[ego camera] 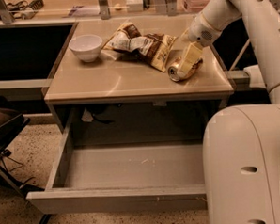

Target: Place orange can into top drawer

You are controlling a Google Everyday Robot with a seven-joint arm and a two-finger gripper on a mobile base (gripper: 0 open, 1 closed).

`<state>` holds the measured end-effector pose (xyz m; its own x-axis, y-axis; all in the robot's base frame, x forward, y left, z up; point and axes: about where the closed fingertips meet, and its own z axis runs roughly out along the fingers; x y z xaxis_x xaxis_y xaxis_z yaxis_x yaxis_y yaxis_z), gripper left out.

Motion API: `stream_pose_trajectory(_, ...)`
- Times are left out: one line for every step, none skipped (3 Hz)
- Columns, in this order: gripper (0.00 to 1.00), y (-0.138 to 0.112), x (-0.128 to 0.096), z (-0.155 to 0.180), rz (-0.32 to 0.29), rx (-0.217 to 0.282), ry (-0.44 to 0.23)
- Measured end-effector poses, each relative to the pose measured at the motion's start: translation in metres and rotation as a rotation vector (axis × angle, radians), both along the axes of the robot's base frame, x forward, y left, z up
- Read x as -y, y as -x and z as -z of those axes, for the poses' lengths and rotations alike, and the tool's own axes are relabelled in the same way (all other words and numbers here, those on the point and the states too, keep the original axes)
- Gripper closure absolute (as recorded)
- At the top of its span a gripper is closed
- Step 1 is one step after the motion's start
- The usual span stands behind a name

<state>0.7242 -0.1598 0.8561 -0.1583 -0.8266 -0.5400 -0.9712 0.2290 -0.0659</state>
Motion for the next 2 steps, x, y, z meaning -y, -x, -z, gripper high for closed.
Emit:
stream_pose_trajectory(0.0, -0.004, 0.006, 0.007, 0.029, 0.002, 0.004)
stream_pose_trajectory(0.0, -0.005, 0.014, 0.023, 0.053, -0.019, -0.002)
